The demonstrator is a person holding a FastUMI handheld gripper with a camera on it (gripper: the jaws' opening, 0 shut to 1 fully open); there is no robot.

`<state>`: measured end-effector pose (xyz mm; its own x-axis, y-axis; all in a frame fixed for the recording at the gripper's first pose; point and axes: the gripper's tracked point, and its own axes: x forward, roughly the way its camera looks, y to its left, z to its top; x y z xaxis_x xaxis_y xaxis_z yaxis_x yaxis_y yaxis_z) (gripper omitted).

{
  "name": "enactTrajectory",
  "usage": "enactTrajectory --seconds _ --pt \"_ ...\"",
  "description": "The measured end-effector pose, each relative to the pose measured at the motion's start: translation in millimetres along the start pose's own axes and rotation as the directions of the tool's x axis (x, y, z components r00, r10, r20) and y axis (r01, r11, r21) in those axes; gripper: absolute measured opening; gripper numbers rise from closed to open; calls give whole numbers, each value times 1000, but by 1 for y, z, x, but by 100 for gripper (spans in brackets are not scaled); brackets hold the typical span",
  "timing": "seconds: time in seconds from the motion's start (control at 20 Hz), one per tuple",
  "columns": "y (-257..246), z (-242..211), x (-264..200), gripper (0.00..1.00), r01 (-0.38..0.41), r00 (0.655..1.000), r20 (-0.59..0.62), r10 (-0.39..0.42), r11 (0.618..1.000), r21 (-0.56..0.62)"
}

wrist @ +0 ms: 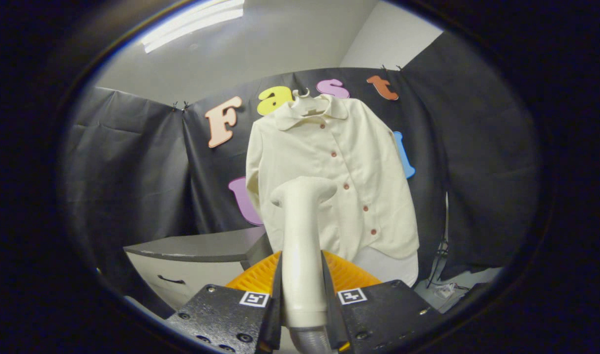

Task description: Iron the clothes twice with a garment steamer, once on the left side and once on the right side.

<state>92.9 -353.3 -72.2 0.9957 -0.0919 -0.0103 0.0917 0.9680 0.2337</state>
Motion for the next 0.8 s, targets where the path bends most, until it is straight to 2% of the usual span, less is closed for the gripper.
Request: enactTrajectory --seconds 0.3,0.5,0.6,0.8 --pt "-16 49 33 36 25 998 61 -26 1000 16" --pt "-43 79 64 36 72 991 111 -75 997 30" --pt "-51 87 79 36 74 989 124 -81 995 61" --pt "-69 94 108 36 107 984 138 -114 993 53"
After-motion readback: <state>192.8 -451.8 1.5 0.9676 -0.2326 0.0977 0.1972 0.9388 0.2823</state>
